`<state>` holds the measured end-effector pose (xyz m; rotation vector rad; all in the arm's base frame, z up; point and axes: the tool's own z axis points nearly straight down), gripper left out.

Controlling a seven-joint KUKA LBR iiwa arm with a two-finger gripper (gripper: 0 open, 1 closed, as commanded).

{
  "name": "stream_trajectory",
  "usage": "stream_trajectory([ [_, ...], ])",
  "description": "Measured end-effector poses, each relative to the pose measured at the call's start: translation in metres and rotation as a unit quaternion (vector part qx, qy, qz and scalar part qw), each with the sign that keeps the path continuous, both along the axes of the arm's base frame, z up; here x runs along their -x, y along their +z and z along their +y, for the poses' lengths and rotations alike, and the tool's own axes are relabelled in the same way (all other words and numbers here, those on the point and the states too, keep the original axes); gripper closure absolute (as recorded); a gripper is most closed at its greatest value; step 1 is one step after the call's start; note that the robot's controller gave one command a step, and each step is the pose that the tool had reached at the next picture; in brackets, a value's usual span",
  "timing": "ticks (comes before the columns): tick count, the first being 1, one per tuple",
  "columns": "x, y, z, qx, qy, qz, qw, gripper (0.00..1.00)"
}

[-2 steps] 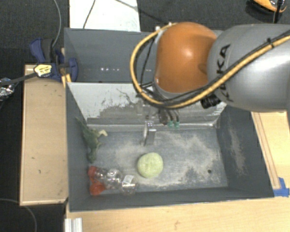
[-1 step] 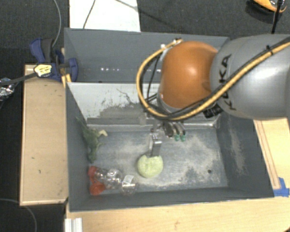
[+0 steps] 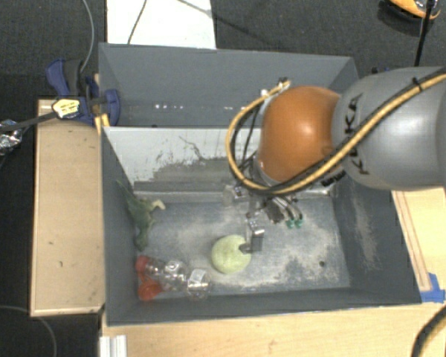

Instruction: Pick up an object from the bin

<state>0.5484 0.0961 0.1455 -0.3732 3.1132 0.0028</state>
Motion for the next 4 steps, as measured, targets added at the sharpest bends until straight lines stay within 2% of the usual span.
stream_trajectory([
  [1, 0.017, -0.04, -0.009, 0.0, 0.024, -0.0015, 0.9997, 0.0],
  [2, 0.018, -0.06, -0.014, 0.0, 0.088, 0.0, 0.9961, 0.0],
  [3, 0.019, -0.063, -0.015, 0.0, 0.098, -0.0007, 0.9951, 0.0],
  [4, -0.005, -0.075, -0.014, 0.001, 0.283, -0.0024, 0.9591, 1.0],
])
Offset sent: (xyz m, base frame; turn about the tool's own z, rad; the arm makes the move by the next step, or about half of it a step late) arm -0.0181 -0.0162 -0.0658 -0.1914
